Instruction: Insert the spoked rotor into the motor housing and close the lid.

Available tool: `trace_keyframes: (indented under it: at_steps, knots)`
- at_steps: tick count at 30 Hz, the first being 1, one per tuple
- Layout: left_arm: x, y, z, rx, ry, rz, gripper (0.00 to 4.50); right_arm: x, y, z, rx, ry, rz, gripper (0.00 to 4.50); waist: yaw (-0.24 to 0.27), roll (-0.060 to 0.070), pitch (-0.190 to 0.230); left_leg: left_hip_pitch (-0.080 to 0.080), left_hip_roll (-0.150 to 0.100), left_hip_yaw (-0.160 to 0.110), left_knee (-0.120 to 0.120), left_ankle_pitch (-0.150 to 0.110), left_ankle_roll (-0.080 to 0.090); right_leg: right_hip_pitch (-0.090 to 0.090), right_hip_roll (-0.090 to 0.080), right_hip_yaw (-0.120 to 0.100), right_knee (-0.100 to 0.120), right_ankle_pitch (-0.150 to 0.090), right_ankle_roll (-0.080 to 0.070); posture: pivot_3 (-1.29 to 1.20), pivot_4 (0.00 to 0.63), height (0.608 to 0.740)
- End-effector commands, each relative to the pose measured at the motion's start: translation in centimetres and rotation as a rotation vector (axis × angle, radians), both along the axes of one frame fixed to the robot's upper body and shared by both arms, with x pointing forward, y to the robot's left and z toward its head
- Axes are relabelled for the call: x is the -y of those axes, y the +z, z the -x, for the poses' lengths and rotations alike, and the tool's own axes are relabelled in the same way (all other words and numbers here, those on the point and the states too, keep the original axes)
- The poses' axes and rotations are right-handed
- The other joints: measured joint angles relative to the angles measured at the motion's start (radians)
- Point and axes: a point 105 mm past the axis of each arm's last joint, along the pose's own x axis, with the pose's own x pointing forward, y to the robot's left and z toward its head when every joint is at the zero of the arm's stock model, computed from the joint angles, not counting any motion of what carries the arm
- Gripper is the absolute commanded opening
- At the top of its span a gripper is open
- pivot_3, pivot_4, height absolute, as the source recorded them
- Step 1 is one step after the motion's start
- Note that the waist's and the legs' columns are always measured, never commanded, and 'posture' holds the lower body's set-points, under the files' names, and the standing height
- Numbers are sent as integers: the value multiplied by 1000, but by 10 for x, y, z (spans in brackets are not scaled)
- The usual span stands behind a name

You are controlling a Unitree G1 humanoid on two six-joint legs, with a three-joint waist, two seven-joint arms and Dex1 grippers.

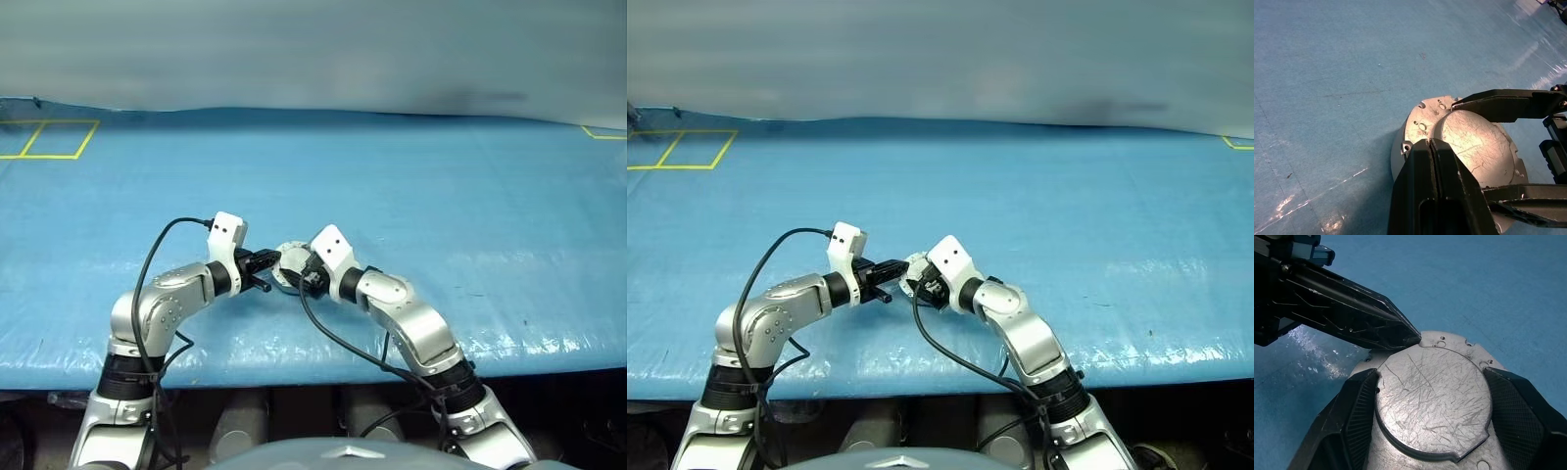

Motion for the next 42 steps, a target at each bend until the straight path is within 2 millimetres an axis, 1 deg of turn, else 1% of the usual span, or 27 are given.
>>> trace_keyframes:
  at_steps: [1,2,3,5,8,10,12,14,15,17,19,22,29,35,42]
  knots:
    - [0,-9,3,-34,-3,-27,0,11,-13,11,-79,8,13,4125,1,0,-1,0,0,0,0,0,0,0,0,0,0,0,0,0,150,740]
    - [-1,-11,3,-36,-3,-39,0,17,-11,13,-81,-11,5,4458,1,0,-1,0,0,0,0,0,0,0,0,0,0,0,0,0,150,740]
    - [-1,-12,4,-38,-4,-47,0,23,-9,14,-82,-26,-7,4487,2,0,-1,0,0,0,0,0,0,0,0,0,0,0,0,0,150,740]
    - [-2,-13,4,-38,-6,-54,0,30,-5,17,-80,-43,-22,4487,3,0,-2,1,0,0,0,0,0,1,0,0,0,0,0,0,150,740]
    - [-2,-15,4,-35,-7,-62,0,46,6,26,-78,-61,-67,4487,5,0,-2,2,0,0,0,0,0,2,0,0,0,0,0,0,150,740]
    - [-2,-15,3,-33,-9,-68,0,53,13,32,-80,-64,-95,4487,6,0,-2,1,0,0,0,0,0,1,0,0,0,0,0,0,150,740]
    - [-2,-16,3,-30,-13,-72,0,62,19,40,-116,-80,-155,4487,7,0,-2,0,0,0,0,0,0,0,0,0,0,0,0,0,150,740]
    - [-2,-16,3,-26,-17,-73,0,67,22,45,-161,-97,-212,4487,8,0,-2,0,0,0,0,0,0,0,0,0,0,0,0,0,150,740]
    - [-1,-16,2,-23,-21,-74,0,67,23,48,-212,-106,-288,4487,8,0,-2,0,0,0,0,0,0,0,0,0,0,0,0,0,150,740]
    - [0,-16,2,-19,-27,-74,0,66,27,53,-306,-121,-442,4487,9,0,-2,0,1,0,0,0,0,0,0,0,0,0,0,0,150,740]
    - [0,-16,2,-15,-29,-73,0,64,28,55,-372,-134,-539,4487,9,0,-2,0,1,0,0,0,0,0,0,0,0,-1,-1,0,150,740]
    - [1,-16,1,-9,-32,-71,0,58,22,52,-476,-187,-643,4487,9,0,-2,0,0,0,0,0,0,-1,0,0,0,-1,-1,0,150,740]
    - [1,-15,-1,3,-23,-76,0,42,2,32,-679,-371,-824,4487,12,1,-2,-2,0,0,0,0,0,-2,-1,0,0,-1,-1,0,150,740]
    - [2,-16,0,7,-26,-74,0,34,-2,25,-778,-397,-937,4487,8,2,-3,-2,0,0,-1,0,0,-3,0,0,-1,-1,-1,0,150,740]
    - [1,-14,-1,12,-27,-79,0,23,4,27,-863,-359,-1058,4487,2,2,-3,-2,1,0,-1,0,0,-2,0,0,-1,-1,-1,0,150,740]
